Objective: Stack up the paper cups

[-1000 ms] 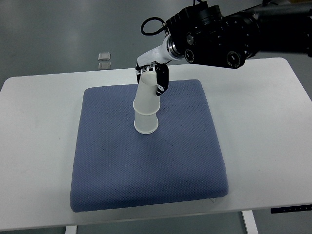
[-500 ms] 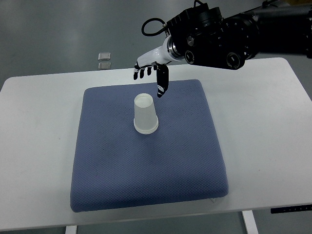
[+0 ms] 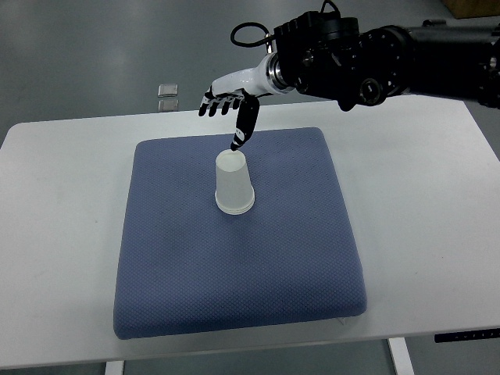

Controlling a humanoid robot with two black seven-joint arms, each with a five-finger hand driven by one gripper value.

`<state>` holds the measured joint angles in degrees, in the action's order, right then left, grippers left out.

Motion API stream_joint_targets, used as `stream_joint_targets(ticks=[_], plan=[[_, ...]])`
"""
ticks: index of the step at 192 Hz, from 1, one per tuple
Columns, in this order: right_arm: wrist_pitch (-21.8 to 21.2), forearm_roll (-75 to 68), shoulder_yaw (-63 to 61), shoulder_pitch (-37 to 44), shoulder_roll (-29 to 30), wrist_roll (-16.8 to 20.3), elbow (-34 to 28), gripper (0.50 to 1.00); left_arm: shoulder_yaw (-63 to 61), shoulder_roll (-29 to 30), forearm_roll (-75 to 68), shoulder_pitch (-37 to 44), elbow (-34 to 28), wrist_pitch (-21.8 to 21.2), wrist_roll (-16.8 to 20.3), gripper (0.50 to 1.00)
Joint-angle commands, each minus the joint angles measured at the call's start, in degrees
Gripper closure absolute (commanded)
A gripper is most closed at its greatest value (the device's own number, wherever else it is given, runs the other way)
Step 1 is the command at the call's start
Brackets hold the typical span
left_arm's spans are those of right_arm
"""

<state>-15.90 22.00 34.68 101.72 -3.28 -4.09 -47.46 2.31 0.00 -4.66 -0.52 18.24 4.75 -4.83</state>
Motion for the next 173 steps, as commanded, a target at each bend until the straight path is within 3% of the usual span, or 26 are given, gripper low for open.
stream_joint_targets(ticks=[1, 18, 43, 81, 132, 173], plan=[[0.3, -1.4, -7.8, -4.7, -5.9, 0.0, 1.3, 0.638, -0.1, 0.0, 0.0, 0.0, 0.0, 0.0, 0.0, 0.5], [1.6, -5.9, -19.5, -10.6, -9.4, -0.1, 4.5, 0.611, -0.1, 0.0, 0.0, 0.0, 0.0, 0.0, 0.0, 0.5], [1.9, -10.7, -34.3, -19.1, -10.0, -0.4, 9.3, 0.589, -0.1, 0.0, 0.0, 0.0, 0.0, 0.0, 0.0, 0.5], [0.4, -11.5, -55.9, -31.3, -9.5, -7.0, 14.8, 0.587, 0.0, 0.0, 0.0, 0.0, 0.0, 0.0, 0.0, 0.5], [1.1, -11.5, -71.0, -41.7, -5.1, -9.5, 17.2, 0.587, 0.0, 0.0, 0.0, 0.0, 0.0, 0.0, 0.0, 0.5], [1.1, -12.6, -75.0, -47.0, -3.8, -12.0, 18.4, 0.587, -0.1, 0.0, 0.0, 0.0, 0.4, 0.0, -0.1, 0.5]])
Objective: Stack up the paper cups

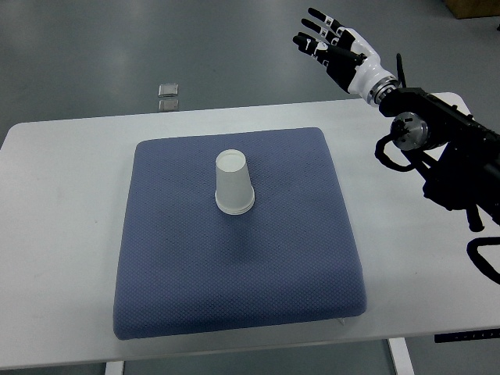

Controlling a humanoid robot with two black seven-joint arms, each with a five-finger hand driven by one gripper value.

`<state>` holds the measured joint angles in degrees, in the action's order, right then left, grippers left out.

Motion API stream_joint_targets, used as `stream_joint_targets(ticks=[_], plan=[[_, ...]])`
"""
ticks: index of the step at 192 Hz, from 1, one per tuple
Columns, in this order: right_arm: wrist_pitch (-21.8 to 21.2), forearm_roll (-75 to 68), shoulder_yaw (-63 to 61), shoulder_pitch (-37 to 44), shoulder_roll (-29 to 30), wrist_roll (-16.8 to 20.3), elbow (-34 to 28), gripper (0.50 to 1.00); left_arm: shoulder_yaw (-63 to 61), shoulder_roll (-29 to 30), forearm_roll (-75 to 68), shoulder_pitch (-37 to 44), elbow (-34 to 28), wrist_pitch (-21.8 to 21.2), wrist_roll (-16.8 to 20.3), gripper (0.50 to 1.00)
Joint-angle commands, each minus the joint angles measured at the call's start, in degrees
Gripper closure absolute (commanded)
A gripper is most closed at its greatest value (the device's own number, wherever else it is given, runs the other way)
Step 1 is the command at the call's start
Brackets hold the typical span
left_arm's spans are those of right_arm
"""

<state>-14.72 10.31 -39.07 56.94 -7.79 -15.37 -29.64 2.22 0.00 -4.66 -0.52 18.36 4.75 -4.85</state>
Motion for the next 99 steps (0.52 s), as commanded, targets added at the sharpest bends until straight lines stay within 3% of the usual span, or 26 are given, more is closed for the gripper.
stream_joint_targets(ticks=[1, 99], plan=[[0.0, -0.9, -1.3, -2.2, 0.8, -0.7, 0.5, 0.587, 0.0, 0.0, 0.0, 0.0, 0.3, 0.0, -0.1, 0.5], [-0.4, -1.9, -1.5, -6.2, 3.5, -1.9, 1.2, 0.587, 0.0, 0.0, 0.0, 0.0, 0.0, 0.0, 0.0, 0.5]])
